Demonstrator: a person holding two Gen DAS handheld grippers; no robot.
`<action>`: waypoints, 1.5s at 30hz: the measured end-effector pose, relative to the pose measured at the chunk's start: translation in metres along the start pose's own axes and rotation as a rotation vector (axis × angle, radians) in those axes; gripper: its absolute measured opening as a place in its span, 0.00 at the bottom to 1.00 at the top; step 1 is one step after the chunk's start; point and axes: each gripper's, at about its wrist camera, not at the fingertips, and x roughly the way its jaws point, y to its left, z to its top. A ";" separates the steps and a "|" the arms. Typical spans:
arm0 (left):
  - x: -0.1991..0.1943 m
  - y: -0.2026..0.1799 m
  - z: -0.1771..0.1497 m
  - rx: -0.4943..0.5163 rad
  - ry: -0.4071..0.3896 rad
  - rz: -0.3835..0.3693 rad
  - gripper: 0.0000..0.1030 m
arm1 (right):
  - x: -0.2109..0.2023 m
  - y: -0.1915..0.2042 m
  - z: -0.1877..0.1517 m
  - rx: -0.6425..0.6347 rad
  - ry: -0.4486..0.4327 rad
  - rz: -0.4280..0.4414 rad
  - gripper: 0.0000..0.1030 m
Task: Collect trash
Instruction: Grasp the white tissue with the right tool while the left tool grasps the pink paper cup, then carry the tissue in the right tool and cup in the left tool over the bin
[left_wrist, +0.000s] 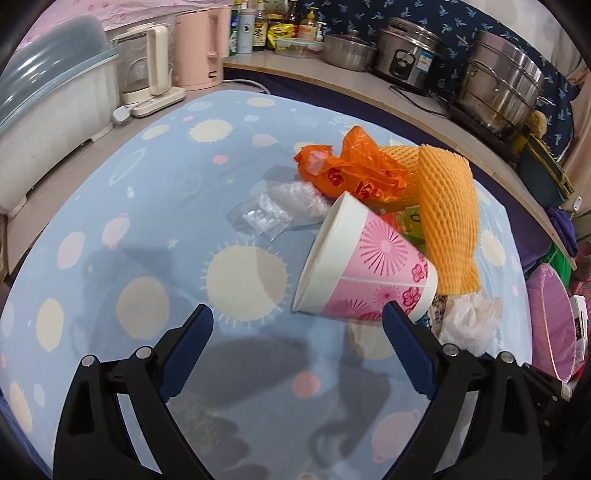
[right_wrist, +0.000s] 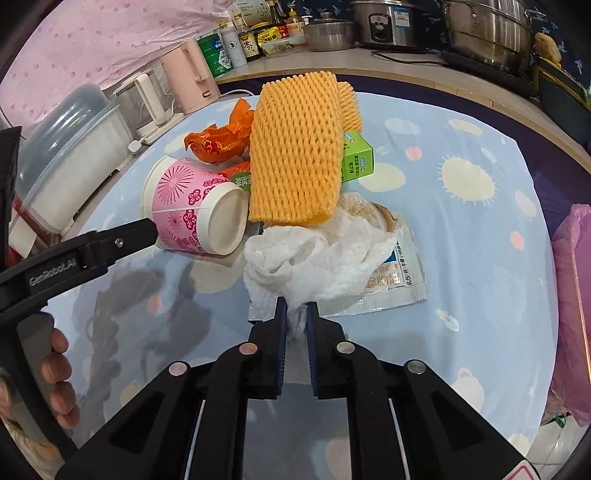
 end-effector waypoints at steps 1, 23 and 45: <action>0.002 0.000 0.002 0.003 -0.007 -0.009 0.86 | -0.004 -0.001 -0.001 0.002 -0.004 0.003 0.09; 0.003 -0.037 -0.008 0.078 0.052 -0.148 0.19 | -0.051 -0.028 -0.008 0.065 -0.059 -0.001 0.09; -0.106 -0.096 -0.017 0.135 -0.065 -0.292 0.03 | -0.149 -0.053 -0.012 0.094 -0.232 0.001 0.09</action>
